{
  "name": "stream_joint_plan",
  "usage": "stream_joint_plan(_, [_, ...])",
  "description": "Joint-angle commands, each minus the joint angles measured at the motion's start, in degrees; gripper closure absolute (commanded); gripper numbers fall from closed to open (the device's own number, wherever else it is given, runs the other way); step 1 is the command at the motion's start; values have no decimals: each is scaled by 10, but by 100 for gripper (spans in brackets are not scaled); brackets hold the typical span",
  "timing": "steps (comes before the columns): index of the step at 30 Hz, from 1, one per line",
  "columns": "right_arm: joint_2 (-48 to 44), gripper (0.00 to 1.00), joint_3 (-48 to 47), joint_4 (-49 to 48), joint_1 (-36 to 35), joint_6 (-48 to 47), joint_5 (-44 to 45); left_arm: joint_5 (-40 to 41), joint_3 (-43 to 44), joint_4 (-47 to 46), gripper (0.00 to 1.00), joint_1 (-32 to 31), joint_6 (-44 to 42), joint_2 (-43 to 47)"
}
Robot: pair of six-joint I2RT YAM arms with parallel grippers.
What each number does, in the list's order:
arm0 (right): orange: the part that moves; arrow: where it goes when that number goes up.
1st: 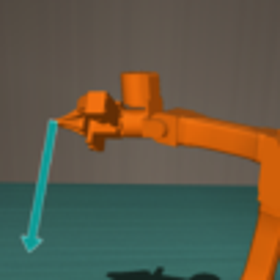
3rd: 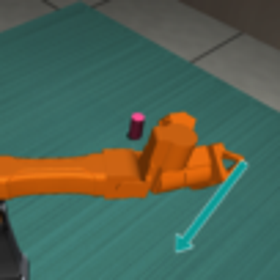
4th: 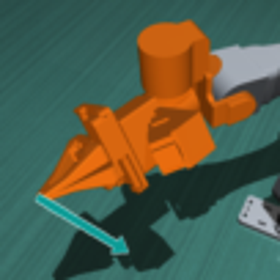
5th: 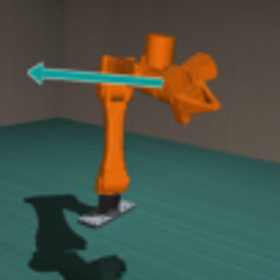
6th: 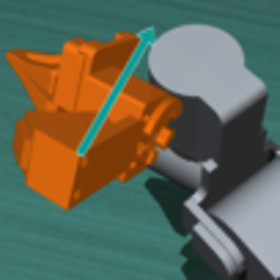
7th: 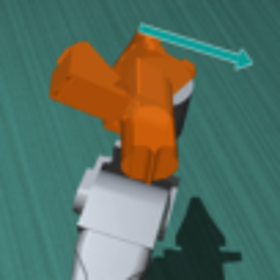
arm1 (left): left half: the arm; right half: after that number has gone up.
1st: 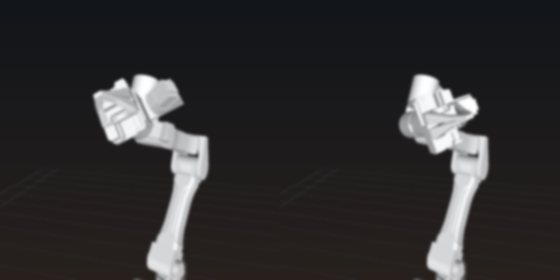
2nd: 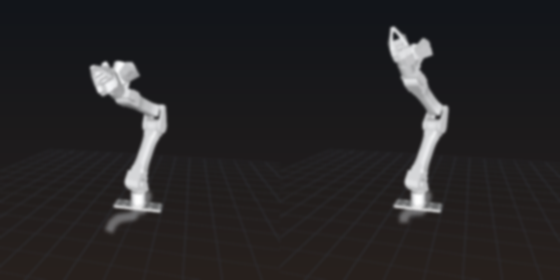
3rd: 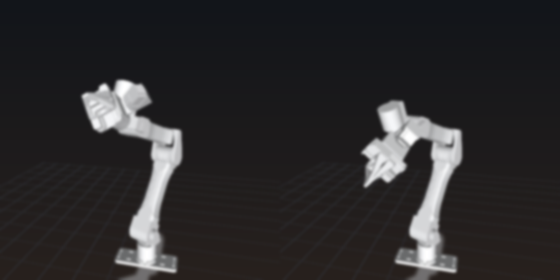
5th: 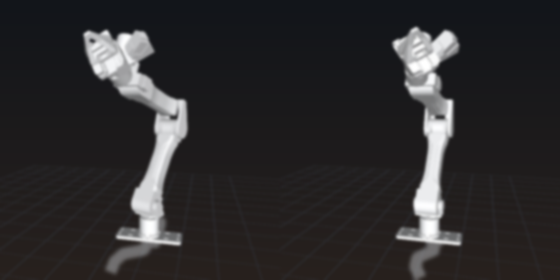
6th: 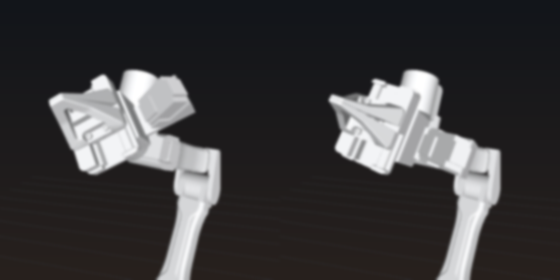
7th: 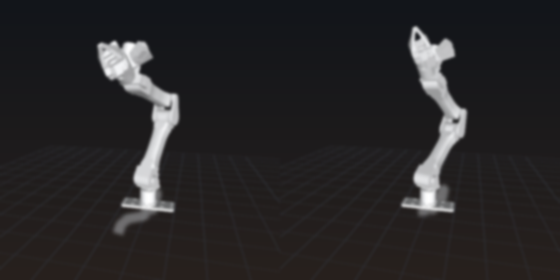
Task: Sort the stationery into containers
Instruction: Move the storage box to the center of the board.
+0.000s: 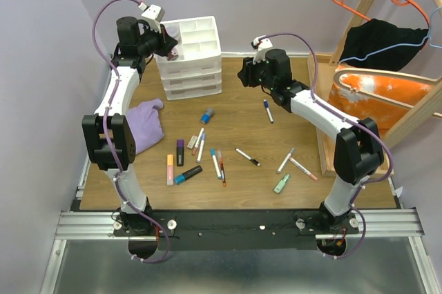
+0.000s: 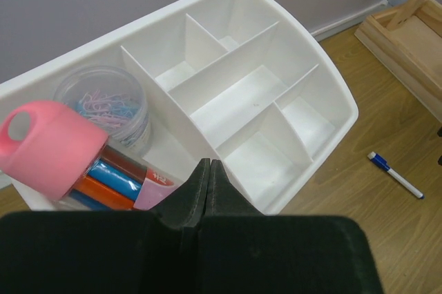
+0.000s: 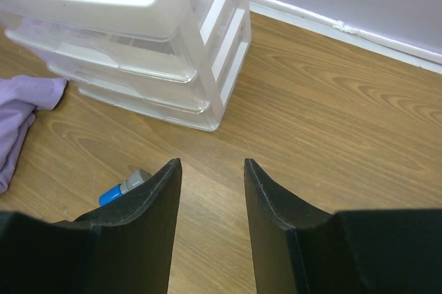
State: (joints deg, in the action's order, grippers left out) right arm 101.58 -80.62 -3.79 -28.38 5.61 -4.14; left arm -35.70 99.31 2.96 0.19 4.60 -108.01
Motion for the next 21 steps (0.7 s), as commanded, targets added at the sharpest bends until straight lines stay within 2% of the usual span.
stream_joint_plan(1, [20, 50, -28, -11, 3, 9, -10, -15, 7, -17, 100, 0, 8, 24])
stream_joint_plan(3, [27, 50, -34, -12, 3, 9, -11, 2, 11, -16, 99, 0, 12, 28])
stream_joint_plan(4, [27, 50, -37, -11, 3, 9, -11, 12, 19, -16, 96, 0, 12, 32])
stream_joint_plan(5, [30, 50, -42, -11, 3, 9, -11, 21, 25, -14, 86, 0, 10, 35])
stream_joint_plan(6, [32, 50, -44, -10, 3, 8, -12, 37, 33, -3, 56, 0, 6, 37])
stream_joint_plan(8, [34, 50, -45, -11, 3, 7, -10, 96, 56, 5, 38, 0, 4, 39])
stream_joint_plan(9, [33, 50, -45, -12, 3, 7, -9, 116, 64, 7, 18, 0, 3, 40])
stream_joint_plan(10, [33, 48, -43, -11, 3, 6, -7, 149, 83, 8, 12, 0, 4, 38])
stream_joint_plan(13, [27, 46, -34, -10, 3, 9, -8, 163, 146, 39, 9, -1, -7, 17])
stream_joint_plan(21, [21, 45, -26, -11, 9, 12, -9, 226, 222, 143, 21, -22, -14, -29])
